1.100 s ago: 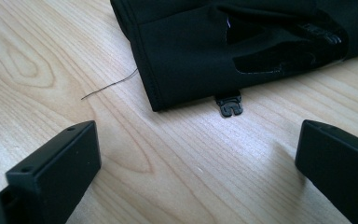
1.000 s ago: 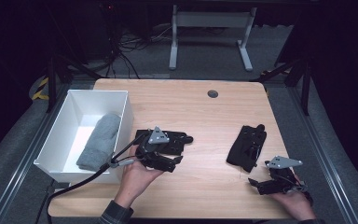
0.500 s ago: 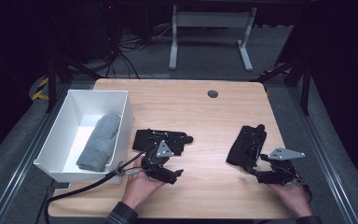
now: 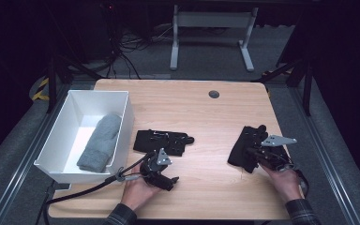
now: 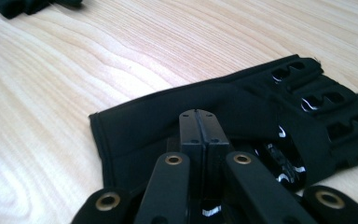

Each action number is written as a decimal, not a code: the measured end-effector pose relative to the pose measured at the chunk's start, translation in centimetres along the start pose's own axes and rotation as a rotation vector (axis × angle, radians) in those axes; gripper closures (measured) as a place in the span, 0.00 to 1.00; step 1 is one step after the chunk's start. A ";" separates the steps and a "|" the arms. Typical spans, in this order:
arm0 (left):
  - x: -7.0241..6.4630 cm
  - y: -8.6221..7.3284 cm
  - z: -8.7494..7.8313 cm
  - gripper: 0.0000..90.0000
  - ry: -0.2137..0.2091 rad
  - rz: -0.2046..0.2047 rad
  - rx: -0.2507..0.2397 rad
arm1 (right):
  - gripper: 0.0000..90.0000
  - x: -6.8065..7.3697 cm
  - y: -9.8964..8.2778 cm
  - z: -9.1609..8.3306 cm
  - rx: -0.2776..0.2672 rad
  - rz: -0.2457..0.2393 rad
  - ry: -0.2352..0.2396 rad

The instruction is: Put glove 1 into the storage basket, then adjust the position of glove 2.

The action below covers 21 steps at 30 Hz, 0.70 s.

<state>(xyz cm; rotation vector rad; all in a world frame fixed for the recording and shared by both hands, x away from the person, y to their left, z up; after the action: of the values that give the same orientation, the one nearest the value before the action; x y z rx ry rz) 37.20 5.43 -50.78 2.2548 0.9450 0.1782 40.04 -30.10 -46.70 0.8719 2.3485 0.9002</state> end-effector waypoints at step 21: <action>0.7 -0.4 0.5 0.00 -0.043 0.009 -0.040 | 1.00 -0.1 -0.3 2.5 0.067 -0.026 0.033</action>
<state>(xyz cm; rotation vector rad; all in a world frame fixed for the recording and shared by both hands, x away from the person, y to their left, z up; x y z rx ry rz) 37.64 5.81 -51.45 2.2179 0.9005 0.1504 41.56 -29.29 -48.54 0.8564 2.4249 0.8361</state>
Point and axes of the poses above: each handheld gripper's, and its own axes: z roughly forward along the jaws, y roughly out of its top, x roughly to its left, the point moved 5 cm from there along z, roughly forward along the jaws, and after that the axes turned 11 degrees about -z, right-handed, at the moved point
